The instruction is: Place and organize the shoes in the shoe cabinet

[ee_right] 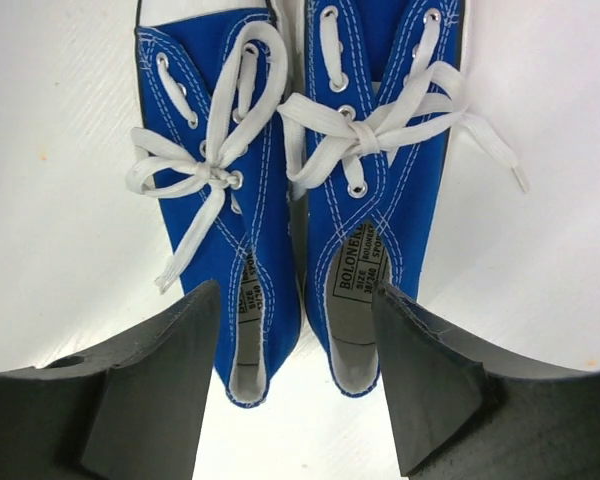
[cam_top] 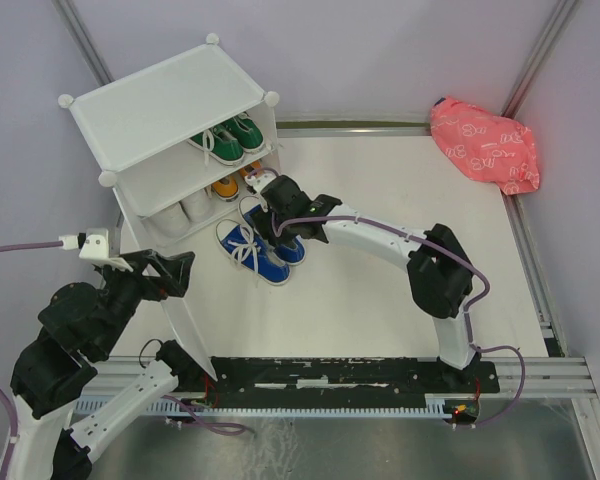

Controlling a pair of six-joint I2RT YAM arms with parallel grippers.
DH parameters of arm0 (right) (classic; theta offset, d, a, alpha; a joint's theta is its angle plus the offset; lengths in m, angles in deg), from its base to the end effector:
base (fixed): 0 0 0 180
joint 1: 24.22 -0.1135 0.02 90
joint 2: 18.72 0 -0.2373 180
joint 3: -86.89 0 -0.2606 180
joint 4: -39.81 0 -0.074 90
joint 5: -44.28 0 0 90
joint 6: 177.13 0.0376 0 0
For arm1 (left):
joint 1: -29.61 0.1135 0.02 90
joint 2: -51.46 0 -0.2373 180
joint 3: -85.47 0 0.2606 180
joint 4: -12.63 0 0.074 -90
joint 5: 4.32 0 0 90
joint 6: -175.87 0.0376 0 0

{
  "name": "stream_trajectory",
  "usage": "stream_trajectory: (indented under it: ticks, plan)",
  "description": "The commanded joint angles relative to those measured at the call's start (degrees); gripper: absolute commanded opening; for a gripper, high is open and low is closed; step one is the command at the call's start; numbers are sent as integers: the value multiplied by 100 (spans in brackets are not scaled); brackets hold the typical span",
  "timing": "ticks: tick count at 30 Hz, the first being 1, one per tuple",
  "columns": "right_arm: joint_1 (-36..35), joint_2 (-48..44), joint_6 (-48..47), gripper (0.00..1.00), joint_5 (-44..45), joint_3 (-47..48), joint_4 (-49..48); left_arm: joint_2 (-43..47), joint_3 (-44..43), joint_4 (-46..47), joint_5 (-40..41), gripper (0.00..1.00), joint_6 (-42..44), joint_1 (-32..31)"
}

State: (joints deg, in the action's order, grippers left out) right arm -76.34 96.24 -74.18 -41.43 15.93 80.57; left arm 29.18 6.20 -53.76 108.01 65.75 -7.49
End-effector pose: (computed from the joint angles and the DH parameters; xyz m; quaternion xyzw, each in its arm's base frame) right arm 0.2821 0.3581 0.2206 -0.2983 0.8796 0.1690 0.3297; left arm 0.0483 -0.0186 0.4042 -0.0134 0.7585 -0.1742 0.6278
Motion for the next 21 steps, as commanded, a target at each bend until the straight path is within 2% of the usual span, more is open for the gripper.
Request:
stream_trajectory:
  ticks: [1,18,21]
  plan:
    - [-8,-105,43,69,-212,-138,9,-9,154,-399,-79,99,3,10]
    - [-44,518,296,64,-212,-311,-380,40,53,-580,48,99,-71,10]
    - [-50,697,337,60,-6,-281,-427,49,6,-619,72,99,-103,10]
